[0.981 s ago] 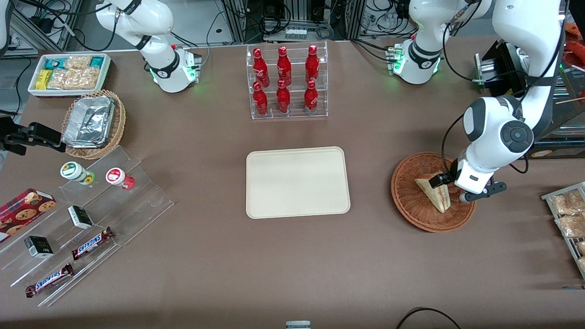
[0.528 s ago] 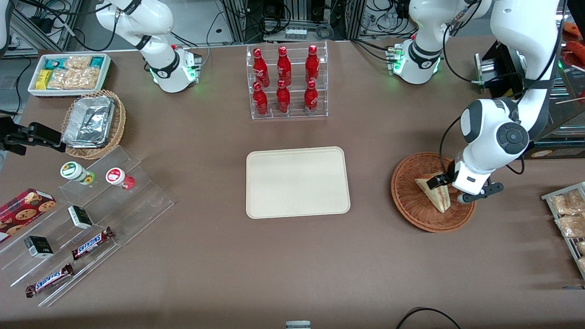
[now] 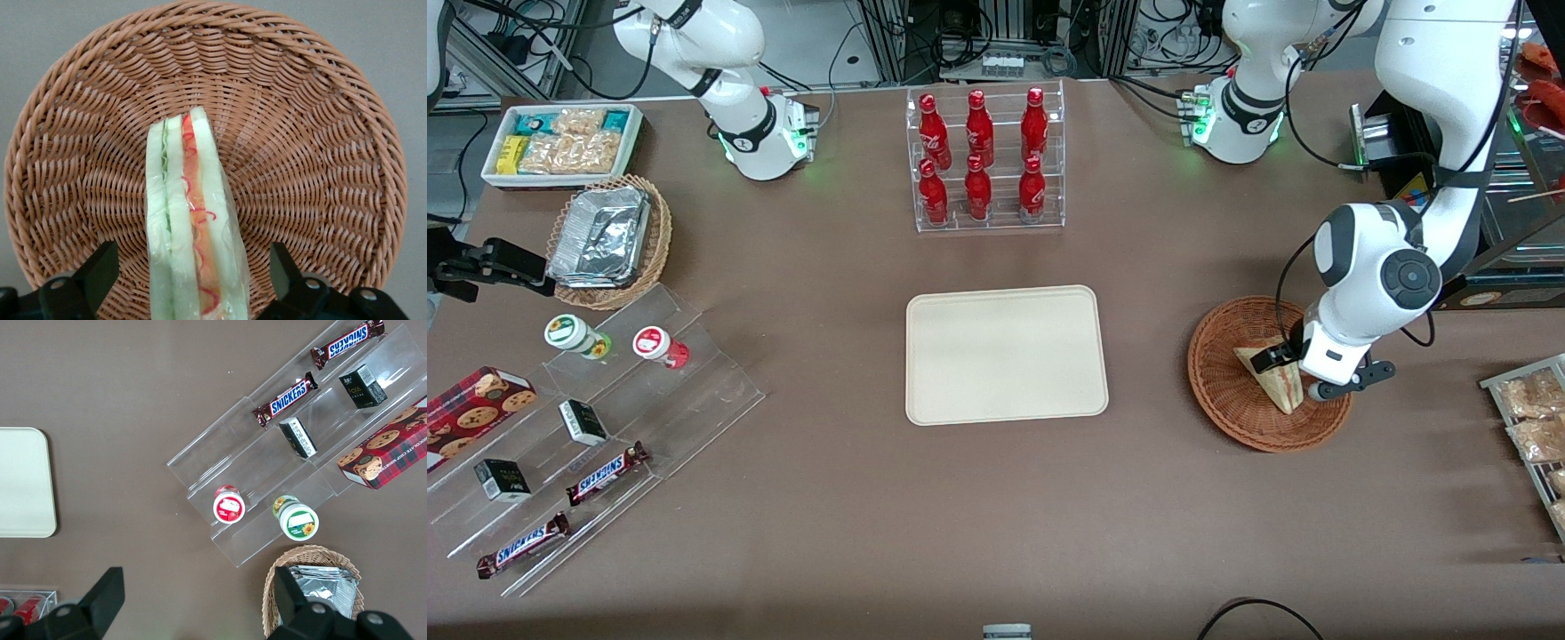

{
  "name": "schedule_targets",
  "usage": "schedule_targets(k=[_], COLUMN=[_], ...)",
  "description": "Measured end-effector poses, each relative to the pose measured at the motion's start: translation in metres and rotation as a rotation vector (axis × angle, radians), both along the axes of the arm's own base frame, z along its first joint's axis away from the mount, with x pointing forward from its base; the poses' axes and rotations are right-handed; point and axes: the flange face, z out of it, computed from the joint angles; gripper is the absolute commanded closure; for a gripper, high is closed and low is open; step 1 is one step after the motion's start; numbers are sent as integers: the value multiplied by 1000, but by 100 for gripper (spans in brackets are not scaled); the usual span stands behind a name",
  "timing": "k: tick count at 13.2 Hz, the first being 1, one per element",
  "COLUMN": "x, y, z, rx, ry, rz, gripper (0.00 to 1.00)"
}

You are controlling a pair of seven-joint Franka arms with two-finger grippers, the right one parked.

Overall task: Place sandwich from basket to tray
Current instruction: 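Close the left gripper on the wrapped sandwich's crust edge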

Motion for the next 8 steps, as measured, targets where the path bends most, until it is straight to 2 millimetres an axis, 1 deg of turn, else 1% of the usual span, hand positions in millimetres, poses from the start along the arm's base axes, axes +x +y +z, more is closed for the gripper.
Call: schedule_targets(k=[1, 2, 3, 4, 6, 8], x=[0, 0, 0, -1, -1, -1], y=[0, 0, -1, -1, -1, -1], z=[-2, -3, -4, -4, -5, -5], rx=[0, 0, 0, 0, 0, 0], ry=[3, 5, 6, 7, 7, 8], rz=[0, 0, -1, -1, -1, -1], gripper=[40, 59, 74, 86, 100, 100])
